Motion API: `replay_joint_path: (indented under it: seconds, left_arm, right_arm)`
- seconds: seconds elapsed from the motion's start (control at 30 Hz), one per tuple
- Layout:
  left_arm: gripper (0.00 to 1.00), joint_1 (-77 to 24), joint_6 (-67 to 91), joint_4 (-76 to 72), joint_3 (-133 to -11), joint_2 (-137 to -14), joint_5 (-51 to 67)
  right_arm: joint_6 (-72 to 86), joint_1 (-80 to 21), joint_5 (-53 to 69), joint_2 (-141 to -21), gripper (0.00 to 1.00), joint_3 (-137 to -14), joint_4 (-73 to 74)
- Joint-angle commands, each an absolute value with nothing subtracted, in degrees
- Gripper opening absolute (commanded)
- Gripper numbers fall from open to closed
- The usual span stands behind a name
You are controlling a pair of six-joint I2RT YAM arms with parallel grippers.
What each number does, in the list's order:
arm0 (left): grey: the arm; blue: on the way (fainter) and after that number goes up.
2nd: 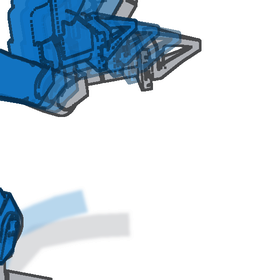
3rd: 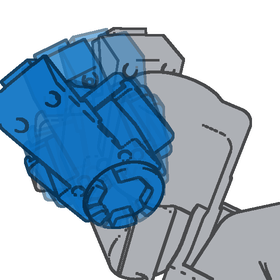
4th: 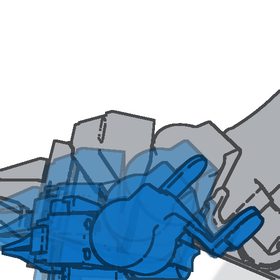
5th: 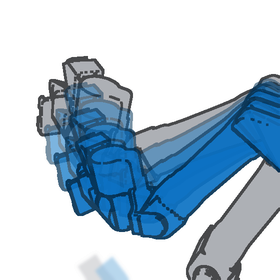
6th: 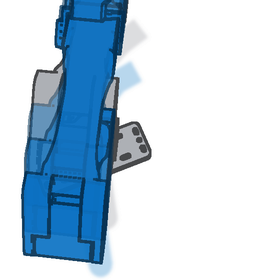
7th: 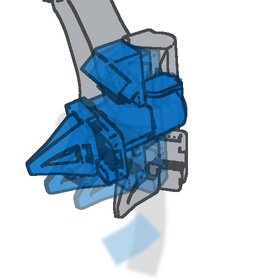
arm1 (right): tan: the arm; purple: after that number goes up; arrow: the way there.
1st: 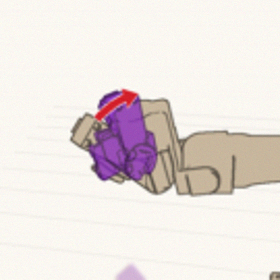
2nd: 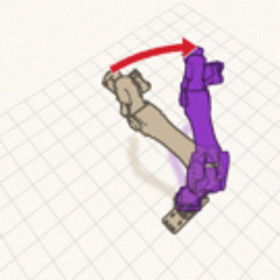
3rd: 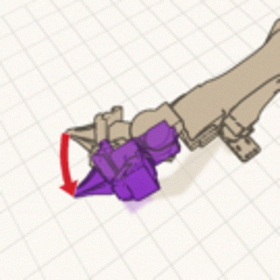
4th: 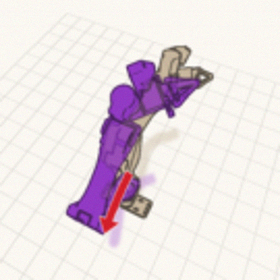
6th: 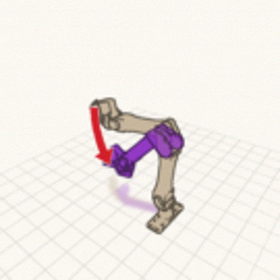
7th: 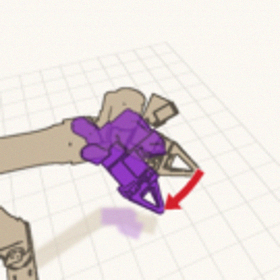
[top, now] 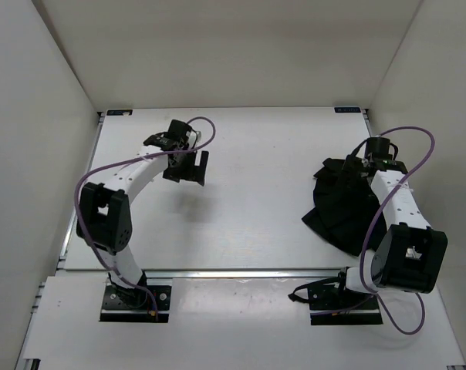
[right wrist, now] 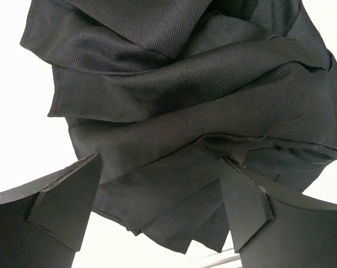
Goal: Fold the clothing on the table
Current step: Move the skirt to the center of the board
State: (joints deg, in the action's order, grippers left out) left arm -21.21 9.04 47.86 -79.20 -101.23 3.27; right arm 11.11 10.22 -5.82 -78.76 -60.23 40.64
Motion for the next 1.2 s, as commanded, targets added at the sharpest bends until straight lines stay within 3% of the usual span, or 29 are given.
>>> replay_joint_path:
  seconds: [0.0, 0.3, 0.43, 0.53, 0.6, 0.63, 0.67, 0.7, 0.73, 0.9, 1.17]
  left_arm:
    - [0.98, -21.8, 9.7, 42.5, -79.5, -94.9, 2.6]
    - [0.98, -23.6, 8.9, 39.1, -76.6, -89.5, -0.9]
    - [0.99, -23.0, 10.2, 34.2, -71.2, -83.8, -1.2]
    - [0.99, -22.1, 11.3, 31.1, -66.5, -80.4, 0.0]
    - [0.99, -21.5, 11.8, 30.7, -65.0, -78.6, -0.8]
    - [0.99, -21.3, 11.7, 30.5, -65.0, -78.1, -0.7]
    - [0.99, -21.3, 11.9, 30.3, -64.9, -77.4, -1.0]
    - [0.98, -21.1, 11.7, 30.1, -64.4, -76.9, -1.2]
    - [0.99, -20.7, 11.5, 29.6, -64.3, -76.6, -1.3]
    - [0.99, -18.6, 12.9, 27.1, -62.9, -74.5, 2.2]
    - [0.99, -18.3, 11.6, 30.4, -69.5, -73.2, 2.4]
  right_arm:
    - [9.8, 11.2, -7.7, -78.9, 0.83, -60.1, 38.8]
    - [10.3, 15.4, -5.6, -82.1, 0.85, -59.5, 32.7]
    - [10.2, 15.5, -4.7, -88.0, 0.81, -61.3, 32.1]
    - [10.1, 15.2, -4.6, -92.5, 0.68, -63.4, 32.1]
    - [10.3, 14.7, -3.5, -94.3, 0.47, -64.5, 31.9]
    - [10.5, 14.4, -3.3, -95.0, 0.43, -65.6, 32.2]
    - [10.5, 14.1, -3.2, -95.7, 0.31, -66.2, 32.2]
    - [10.5, 13.5, -3.3, -96.2, 0.10, -67.6, 32.4]
    - [10.6, 13.4, -2.6, -97.2, 0.00, -69.9, 33.2]
    - [7.4, 5.0, 4.7, -100.9, 0.00, -84.0, 36.6]
    - [12.5, -14.0, 22.0, -108.5, 0.00, -132.9, 40.2]
